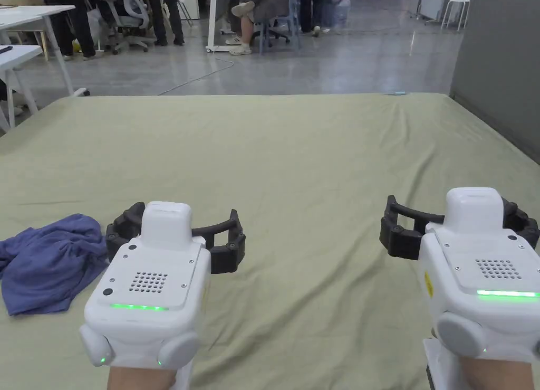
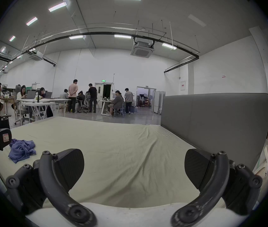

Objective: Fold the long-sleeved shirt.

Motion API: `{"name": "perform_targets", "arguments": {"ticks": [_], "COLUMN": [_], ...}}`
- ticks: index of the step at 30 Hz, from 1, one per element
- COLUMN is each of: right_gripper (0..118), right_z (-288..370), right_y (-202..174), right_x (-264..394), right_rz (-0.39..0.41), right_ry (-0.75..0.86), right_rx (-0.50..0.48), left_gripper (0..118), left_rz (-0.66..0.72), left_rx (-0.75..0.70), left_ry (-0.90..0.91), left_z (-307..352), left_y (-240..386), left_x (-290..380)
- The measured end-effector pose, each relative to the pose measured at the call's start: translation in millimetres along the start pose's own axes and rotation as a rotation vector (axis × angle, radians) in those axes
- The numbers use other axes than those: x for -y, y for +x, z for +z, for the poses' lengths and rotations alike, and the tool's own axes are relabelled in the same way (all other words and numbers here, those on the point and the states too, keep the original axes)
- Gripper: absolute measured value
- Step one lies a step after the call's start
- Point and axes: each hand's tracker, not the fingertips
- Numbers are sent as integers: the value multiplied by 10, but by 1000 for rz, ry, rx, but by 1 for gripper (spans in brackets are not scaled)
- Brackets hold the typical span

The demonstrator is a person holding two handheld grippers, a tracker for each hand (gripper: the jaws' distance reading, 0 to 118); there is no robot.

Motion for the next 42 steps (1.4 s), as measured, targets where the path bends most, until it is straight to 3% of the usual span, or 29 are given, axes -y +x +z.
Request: {"name": "perform_targets", "arguments": {"ticks": [42], "right_gripper": [118], "right_z": [1], "right_y": [-6], "right_x": [19], "right_rz": [5], "right_ry": [-13], "right_rx": [-4], "left_gripper": [118], "left_rz": [-5], "left_rx": [3], "left_ry": [-14], "left_z": [18], "left_y": [11], "left_x": [4]}}
